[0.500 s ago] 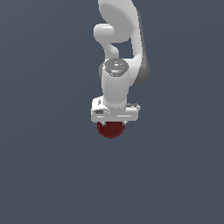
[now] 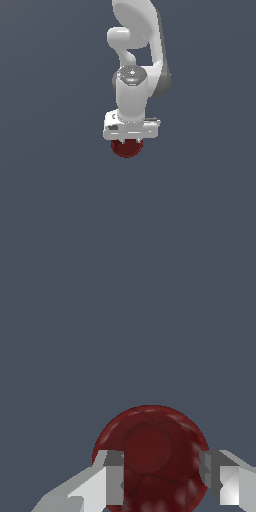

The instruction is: Pick up the object and move it to a goal position.

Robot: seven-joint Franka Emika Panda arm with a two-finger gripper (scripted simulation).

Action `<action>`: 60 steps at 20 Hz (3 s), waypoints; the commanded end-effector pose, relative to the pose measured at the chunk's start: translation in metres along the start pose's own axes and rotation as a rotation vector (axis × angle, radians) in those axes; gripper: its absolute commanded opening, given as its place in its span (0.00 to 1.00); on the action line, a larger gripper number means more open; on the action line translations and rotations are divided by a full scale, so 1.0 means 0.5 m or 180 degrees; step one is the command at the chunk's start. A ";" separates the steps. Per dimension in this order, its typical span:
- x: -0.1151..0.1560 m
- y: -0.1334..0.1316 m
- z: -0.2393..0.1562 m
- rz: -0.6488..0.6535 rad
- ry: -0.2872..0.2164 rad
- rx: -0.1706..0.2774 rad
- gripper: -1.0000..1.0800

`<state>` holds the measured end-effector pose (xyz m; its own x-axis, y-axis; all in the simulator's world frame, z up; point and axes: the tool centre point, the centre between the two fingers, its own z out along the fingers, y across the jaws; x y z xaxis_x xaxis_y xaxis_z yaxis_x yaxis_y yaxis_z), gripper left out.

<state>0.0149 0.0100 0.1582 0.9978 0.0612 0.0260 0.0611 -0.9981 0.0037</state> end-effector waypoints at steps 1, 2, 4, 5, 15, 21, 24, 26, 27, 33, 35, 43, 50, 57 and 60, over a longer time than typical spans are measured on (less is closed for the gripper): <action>0.000 0.000 0.000 -0.0004 0.0001 0.0001 0.62; 0.000 0.000 0.000 0.0002 -0.0001 -0.0001 0.62; 0.000 -0.001 0.002 0.0020 -0.0010 -0.0007 0.62; 0.001 -0.001 0.004 0.0033 -0.0016 -0.0011 0.62; 0.002 -0.011 0.032 0.0323 -0.0143 -0.0114 0.62; 0.003 -0.022 0.063 0.0638 -0.0263 -0.0258 0.62; 0.003 -0.027 0.079 0.0816 -0.0321 -0.0352 0.62; 0.002 -0.030 0.090 0.0934 -0.0354 -0.0421 0.62; 0.002 -0.032 0.096 0.0993 -0.0369 -0.0456 0.62; 0.002 -0.041 0.126 0.1344 -0.0437 -0.0688 0.62; 0.001 -0.044 0.136 0.1460 -0.0449 -0.0772 0.62; 0.000 -0.055 0.171 0.1919 -0.0445 -0.1133 0.62; 0.000 -0.063 0.193 0.2249 -0.0380 -0.1418 0.62; 0.000 -0.068 0.204 0.2435 -0.0317 -0.1586 0.62; 0.000 -0.069 0.206 0.2473 -0.0302 -0.1621 0.62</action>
<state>0.0154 0.0443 0.0554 0.7580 -0.6418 0.1167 -0.6153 -0.6439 0.4547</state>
